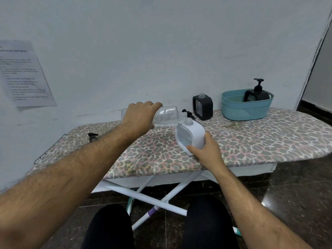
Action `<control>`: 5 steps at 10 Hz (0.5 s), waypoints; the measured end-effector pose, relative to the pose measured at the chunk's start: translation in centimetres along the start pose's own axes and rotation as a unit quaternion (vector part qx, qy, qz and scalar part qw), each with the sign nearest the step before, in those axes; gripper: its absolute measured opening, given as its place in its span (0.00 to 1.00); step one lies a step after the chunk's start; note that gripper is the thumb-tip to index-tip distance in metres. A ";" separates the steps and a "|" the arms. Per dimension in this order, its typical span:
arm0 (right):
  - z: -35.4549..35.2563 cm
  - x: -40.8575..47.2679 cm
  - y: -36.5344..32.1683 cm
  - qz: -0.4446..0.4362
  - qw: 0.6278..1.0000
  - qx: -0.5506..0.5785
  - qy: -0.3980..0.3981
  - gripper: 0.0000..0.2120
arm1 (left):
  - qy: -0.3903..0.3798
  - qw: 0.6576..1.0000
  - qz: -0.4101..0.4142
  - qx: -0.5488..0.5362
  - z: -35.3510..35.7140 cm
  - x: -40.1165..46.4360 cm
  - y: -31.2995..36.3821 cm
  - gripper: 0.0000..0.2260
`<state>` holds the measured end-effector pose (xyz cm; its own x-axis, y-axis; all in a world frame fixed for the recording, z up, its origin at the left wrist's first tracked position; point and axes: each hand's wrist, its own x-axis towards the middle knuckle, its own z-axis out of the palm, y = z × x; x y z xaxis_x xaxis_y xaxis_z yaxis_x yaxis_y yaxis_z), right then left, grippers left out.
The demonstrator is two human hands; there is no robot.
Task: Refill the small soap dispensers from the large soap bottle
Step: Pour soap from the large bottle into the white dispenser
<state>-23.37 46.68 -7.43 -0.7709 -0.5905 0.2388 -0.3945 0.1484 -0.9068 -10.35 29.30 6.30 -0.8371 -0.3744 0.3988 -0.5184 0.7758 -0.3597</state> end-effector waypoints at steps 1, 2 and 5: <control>0.0 0.0 0.0 0.001 1.000 -0.003 0.001 0.28 | 0.002 1.000 0.000 0.001 -0.1 0.0 0.0 0.34; 0.0 0.0 0.0 0.002 1.000 -0.004 0.001 0.28 | 0.000 1.000 -0.001 0.000 -0.1 0.0 0.0 0.34; 0.0 0.1 0.0 0.004 1.000 -0.003 0.000 0.29 | -0.001 1.000 -0.002 -0.003 -0.1 -0.1 0.1 0.34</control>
<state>-23.43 46.68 -7.40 -0.7737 -0.5894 0.2323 -0.3923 0.1577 -0.9062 -10.30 29.45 6.28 -0.8353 -0.3779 0.3993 -0.5205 0.7776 -0.3528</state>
